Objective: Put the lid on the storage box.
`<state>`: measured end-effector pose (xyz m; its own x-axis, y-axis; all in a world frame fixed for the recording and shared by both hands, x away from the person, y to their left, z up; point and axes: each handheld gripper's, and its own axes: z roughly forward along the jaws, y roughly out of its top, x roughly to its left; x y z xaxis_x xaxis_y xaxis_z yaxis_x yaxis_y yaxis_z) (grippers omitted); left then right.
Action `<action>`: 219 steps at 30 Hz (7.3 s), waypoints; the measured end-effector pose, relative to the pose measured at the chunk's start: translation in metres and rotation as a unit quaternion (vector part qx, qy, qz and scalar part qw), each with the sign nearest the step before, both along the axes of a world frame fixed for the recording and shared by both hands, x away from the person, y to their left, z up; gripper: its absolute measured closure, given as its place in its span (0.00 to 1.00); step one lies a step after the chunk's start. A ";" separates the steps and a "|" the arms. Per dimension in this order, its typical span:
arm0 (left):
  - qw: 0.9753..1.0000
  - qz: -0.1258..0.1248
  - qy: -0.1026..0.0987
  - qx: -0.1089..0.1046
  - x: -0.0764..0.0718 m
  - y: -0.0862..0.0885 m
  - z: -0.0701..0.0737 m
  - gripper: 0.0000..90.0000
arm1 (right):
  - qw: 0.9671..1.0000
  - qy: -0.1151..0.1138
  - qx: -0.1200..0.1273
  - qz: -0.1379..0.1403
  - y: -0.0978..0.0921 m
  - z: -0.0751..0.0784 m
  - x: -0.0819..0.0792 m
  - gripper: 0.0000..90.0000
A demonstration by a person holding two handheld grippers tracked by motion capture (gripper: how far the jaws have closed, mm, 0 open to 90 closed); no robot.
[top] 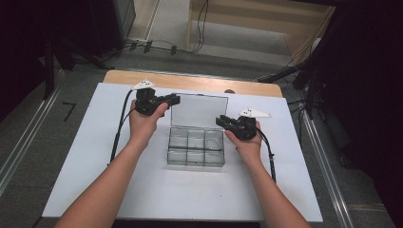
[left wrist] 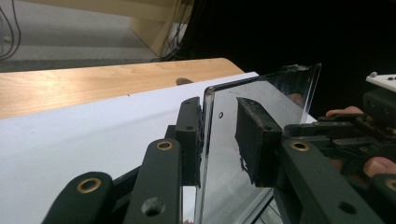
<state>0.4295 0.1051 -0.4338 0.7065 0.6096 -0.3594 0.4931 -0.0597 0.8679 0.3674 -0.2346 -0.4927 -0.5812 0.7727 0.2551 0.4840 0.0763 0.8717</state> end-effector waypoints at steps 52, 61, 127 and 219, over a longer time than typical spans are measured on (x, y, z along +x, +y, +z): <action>0.999 -0.045 -0.012 -0.023 -0.037 0.012 0.007 0.74 | 0.999 -0.050 0.014 -0.006 -0.006 0.062 -0.023 0.76; 0.998 -0.053 -0.014 -0.015 -0.048 0.013 0.009 0.71 | 0.998 -0.056 0.010 0.002 -0.005 0.061 -0.035 0.74; 0.997 -0.068 0.015 -0.024 -0.107 0.023 -0.018 1.00 | 0.996 -0.090 -0.024 0.010 -0.006 0.042 -0.088 0.62; 0.995 -0.073 0.052 0.033 -0.140 0.039 -0.060 1.00 | 0.998 0.021 -0.024 0.049 -0.008 -0.010 -0.134 0.98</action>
<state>0.2892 0.1445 -0.4939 0.7503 0.5288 -0.3966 0.5613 -0.1927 0.8049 0.2337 -0.2426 -0.5030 -0.6438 0.7250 0.2446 0.5077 0.1656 0.8455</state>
